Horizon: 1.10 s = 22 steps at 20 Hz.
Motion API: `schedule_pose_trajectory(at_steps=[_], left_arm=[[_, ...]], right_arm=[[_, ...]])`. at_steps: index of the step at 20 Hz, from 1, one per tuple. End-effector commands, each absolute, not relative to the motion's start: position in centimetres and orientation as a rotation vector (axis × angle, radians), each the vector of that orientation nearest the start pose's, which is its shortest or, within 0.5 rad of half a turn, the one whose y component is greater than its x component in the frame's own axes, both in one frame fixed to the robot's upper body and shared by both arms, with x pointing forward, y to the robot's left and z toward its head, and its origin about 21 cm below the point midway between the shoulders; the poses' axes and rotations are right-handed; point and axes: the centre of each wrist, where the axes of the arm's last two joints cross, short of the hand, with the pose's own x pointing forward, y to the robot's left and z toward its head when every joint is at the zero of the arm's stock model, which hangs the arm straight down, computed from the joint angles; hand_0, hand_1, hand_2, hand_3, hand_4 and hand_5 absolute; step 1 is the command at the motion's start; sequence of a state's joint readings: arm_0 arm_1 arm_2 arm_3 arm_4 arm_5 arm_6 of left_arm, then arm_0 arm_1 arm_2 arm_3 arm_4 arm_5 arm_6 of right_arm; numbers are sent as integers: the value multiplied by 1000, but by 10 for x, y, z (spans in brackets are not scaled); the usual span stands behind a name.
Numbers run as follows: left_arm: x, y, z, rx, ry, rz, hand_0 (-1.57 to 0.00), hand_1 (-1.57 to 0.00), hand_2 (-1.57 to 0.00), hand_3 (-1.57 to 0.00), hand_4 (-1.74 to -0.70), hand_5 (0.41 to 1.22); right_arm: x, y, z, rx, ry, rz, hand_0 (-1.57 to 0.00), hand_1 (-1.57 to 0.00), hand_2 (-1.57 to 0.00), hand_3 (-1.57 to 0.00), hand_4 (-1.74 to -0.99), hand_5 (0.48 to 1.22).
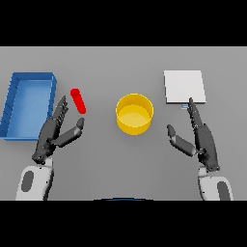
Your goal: Pick up the red beaker and tilt it to pour out 1 green nut into yellow bowl. Pick up the yellow bowl and place it on the metallic measuring scale.
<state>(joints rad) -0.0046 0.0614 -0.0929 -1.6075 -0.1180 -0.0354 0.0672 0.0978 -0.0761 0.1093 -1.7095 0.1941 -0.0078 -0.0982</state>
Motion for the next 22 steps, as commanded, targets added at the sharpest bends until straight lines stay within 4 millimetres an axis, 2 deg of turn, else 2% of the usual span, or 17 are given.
schedule_pose_trajectory(at_steps=[1,6,12,16,19,22], left_arm=[[254,220,6,42,-1532,-242,1,1,1,1,-1331,713],[282,222,1,60,-1516,-264,1,1,1,1,-1382,739],[314,218,-17,72,-1458,-250,1,1,1,1,-1339,717],[331,214,-17,59,-1476,-253,1,1,1,1,-1321,713],[340,211,-15,69,-1474,-264,1,1,1,1,-1314,704],[349,207,-13,58,-1475,-280,1,1,1,1,-1318,708]], right_arm=[[223,-233,12,-146,-1709,266,1,1,1,1,-1280,679],[223,-233,10,-147,-1716,249,1,1,1,1,-1312,681],[222,-237,12,-138,-1707,230,1,1,1,1,-1341,689],[227,-237,14,-144,-1696,226,1,1,1,1,-1336,688],[224,-235,10,-136,-1698,234,1,1,1,1,-1332,685],[223,-237,15,-133,-1711,230,1,1,1,1,-1320,683]])
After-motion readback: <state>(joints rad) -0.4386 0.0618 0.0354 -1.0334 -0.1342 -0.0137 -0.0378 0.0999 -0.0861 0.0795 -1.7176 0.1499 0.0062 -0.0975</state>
